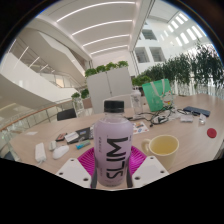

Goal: Pour water

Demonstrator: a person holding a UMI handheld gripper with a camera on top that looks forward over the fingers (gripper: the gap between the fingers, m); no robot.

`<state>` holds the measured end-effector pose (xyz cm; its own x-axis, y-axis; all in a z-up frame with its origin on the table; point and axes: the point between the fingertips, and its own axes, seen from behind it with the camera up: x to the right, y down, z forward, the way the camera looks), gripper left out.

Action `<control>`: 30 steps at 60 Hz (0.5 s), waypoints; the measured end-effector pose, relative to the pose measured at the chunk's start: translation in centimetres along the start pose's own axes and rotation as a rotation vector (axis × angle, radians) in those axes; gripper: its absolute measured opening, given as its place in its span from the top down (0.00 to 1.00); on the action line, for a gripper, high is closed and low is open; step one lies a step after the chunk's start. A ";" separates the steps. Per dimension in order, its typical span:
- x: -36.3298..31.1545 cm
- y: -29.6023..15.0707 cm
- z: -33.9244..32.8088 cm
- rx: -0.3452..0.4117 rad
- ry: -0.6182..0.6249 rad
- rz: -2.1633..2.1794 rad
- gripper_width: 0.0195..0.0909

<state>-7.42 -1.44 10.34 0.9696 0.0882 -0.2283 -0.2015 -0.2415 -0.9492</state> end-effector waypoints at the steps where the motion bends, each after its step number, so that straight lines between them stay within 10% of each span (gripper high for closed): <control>1: -0.5 -1.2 0.0 0.010 -0.024 0.046 0.71; 11: 0.1 -9.9 0.8 0.044 -0.177 0.780 0.71; 30: 0.0 -8.2 2.1 -0.139 -0.364 1.960 0.71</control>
<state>-6.03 2.62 17.68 -0.5887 -0.1893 -0.7859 -0.7297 -0.2937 0.6174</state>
